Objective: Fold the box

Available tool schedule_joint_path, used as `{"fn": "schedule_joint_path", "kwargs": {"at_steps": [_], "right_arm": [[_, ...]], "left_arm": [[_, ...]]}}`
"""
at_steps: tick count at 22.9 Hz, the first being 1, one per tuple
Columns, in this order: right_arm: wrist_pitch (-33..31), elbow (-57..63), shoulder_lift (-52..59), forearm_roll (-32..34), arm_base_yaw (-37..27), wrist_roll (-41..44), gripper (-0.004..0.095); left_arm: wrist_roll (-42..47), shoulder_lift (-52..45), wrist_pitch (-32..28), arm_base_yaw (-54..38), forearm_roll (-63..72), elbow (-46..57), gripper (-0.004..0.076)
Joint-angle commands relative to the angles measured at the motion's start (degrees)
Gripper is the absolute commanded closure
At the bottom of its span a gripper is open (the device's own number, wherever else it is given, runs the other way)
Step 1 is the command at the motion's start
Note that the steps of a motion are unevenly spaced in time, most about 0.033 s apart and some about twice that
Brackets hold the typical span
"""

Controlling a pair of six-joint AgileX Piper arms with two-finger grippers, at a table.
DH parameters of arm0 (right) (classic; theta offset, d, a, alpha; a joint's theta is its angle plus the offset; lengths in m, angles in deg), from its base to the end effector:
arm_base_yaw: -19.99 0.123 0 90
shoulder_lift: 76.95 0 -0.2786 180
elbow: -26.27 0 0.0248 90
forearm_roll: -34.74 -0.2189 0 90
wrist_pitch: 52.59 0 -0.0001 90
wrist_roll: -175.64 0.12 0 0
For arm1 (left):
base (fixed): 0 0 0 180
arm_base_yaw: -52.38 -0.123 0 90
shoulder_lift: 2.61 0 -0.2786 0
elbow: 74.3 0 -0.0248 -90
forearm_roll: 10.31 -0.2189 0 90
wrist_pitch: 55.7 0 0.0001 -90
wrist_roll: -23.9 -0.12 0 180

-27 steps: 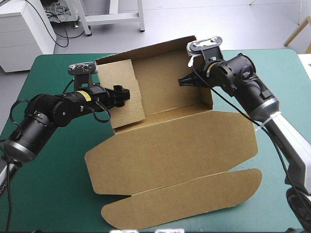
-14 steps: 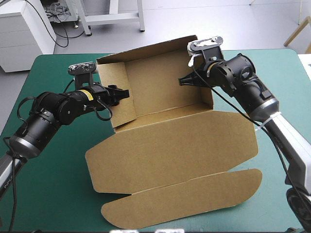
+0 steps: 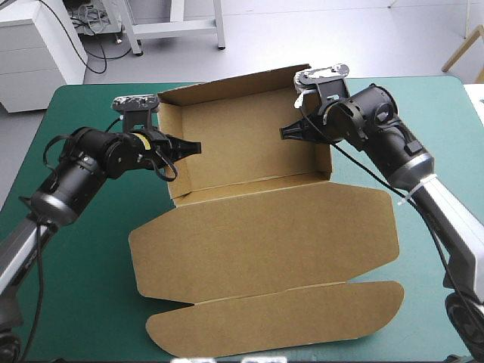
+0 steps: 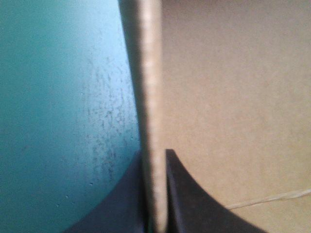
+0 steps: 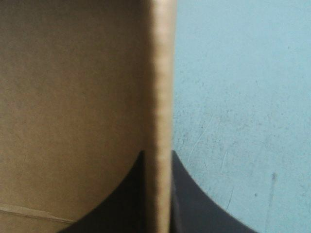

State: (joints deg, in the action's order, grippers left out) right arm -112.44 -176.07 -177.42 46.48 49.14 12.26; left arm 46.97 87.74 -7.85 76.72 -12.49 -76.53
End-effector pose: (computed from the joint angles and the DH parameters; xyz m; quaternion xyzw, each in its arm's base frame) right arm 0.3068 0.1469 0.3792 -0.1175 0.9213 0.0457 0.3678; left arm 0.2775 -0.1218 0.3473 0.0168 0.9268 -0.1343 0.3503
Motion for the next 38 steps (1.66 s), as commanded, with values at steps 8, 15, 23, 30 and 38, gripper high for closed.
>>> {"fn": "schedule_joint_path", "kwargs": {"at_steps": [8, 15, 23, 30, 38], "right_arm": [[-5.6, -1.8, -5.3, -9.3, -3.2, -5.1, 0.0924], [-5.9, -1.8, -12.4, -11.7, -6.9, -7.9, 0.0924], [-4.6, -1.8, -17.0, -13.3, -7.3, -9.0, 0.0895], [-5.2, -1.8, -16.9, -11.7, -7.3, -9.7, 0.0325], [-4.9, -1.8, -16.9, -12.1, -7.3, -9.4, 0.0002]], "left_arm": [[-4.1, 21.3, 18.4, 0.4, -0.5, -24.4, 0.0734], [-4.0, 26.8, 21.4, 0.4, -0.3, -25.4, 0.0734], [-6.1, 29.2, 21.1, 0.4, -0.2, -25.4, 0.0666], [-7.0, 29.3, 20.5, 0.4, 0.0, -25.4, 0.0211], [-6.5, 29.3, 21.3, 0.2, -0.9, -25.4, 0.0146]]}}
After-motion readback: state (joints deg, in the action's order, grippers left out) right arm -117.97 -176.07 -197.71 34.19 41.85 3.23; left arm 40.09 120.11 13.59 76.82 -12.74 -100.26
